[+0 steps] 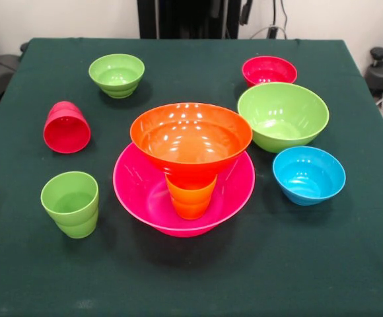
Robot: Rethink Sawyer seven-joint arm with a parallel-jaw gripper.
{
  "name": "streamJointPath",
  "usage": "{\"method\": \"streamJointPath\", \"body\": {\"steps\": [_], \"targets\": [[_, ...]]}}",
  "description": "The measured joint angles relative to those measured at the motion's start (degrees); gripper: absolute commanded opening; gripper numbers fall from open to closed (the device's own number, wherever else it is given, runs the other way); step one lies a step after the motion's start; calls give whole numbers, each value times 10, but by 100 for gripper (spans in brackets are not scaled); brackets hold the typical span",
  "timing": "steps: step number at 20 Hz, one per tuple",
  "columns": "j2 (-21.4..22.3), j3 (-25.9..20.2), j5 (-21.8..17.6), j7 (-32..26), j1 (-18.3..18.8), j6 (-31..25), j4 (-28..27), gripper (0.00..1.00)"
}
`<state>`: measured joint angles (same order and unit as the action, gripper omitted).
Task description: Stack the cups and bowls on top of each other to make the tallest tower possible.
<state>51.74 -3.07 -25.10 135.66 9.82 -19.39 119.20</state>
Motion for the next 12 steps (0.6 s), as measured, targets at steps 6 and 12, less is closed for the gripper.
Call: {"method": "streamJointPath", "body": {"steps": [6, 12], "targets": [[-21, 15, 8, 0, -23, 15, 0, 100], [-30, 38, 24, 0, -47, 15, 0, 100]]}}
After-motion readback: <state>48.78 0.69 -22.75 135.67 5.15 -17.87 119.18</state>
